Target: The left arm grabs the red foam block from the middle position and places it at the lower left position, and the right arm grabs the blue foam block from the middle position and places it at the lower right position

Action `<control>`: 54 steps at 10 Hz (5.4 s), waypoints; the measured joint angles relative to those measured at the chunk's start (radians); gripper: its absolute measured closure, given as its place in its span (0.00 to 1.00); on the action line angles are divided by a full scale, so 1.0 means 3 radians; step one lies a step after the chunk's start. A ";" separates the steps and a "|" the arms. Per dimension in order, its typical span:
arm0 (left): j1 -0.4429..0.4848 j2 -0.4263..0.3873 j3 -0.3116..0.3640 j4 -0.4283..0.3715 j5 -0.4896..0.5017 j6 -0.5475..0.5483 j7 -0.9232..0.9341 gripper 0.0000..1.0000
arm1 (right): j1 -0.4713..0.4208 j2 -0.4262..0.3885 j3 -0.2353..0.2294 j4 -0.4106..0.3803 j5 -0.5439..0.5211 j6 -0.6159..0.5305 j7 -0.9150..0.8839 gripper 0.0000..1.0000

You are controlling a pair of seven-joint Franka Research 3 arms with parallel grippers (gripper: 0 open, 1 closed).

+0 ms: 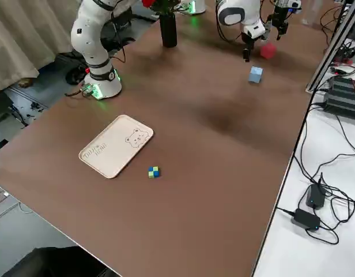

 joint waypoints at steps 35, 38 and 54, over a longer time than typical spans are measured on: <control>0.2948 -0.2065 0.0028 -0.3332 0.0229 -0.0096 0.2581 0.36 | -0.0055 0.0566 -0.0203 0.0507 -0.0121 -0.0337 0.0000 0.38; 0.3308 -0.1823 0.0025 -0.3455 0.0656 0.0348 0.2587 0.36 | -0.0199 0.0188 -0.0386 0.0601 -0.0131 -0.1164 -0.0013 0.38; 0.3205 -0.2377 -0.1340 -0.1325 0.0195 -0.1533 0.3000 0.00 | -0.2807 -0.1805 -0.0493 -0.1257 -0.1016 -0.2751 -0.2989 0.42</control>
